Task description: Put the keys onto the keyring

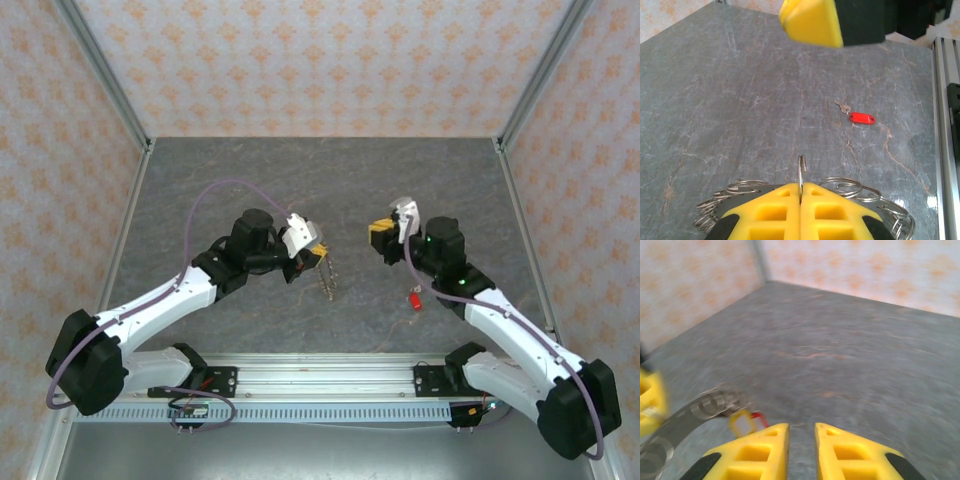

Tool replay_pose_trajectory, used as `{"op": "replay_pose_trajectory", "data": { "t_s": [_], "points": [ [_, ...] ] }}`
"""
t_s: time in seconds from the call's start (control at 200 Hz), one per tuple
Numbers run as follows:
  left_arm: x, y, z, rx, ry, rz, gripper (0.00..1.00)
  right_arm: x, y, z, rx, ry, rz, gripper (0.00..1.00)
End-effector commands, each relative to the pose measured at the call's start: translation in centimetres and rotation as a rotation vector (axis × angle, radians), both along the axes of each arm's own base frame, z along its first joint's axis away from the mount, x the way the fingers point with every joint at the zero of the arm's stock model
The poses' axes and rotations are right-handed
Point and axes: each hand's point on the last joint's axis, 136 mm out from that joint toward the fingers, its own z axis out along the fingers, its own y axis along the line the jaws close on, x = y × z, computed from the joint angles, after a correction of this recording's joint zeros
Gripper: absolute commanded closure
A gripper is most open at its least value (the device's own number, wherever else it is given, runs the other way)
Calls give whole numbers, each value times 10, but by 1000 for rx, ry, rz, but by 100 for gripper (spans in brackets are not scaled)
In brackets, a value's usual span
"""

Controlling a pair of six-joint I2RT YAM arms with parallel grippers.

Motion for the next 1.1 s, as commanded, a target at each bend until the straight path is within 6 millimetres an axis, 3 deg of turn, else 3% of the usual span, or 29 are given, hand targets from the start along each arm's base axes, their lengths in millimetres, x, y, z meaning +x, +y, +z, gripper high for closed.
{"op": "replay_pose_trajectory", "data": {
  "t_s": [0.0,0.28,0.5,0.901,1.096],
  "points": [
    [8,0,19,-63,-62,40,100,17,-59,-20,28,164,-408,81],
    [11,0,21,-80,-57,59,100,-18,-109,-96,-95,559,-705,77],
    [9,1,23,-92,-60,63,100,-42,-94,-138,-62,748,-657,79],
    [8,3,23,-94,-65,70,100,-58,-114,-170,-197,889,-779,73],
    [9,2,24,-94,-56,67,100,-61,-114,-189,-289,976,-790,73]
  ]
}}
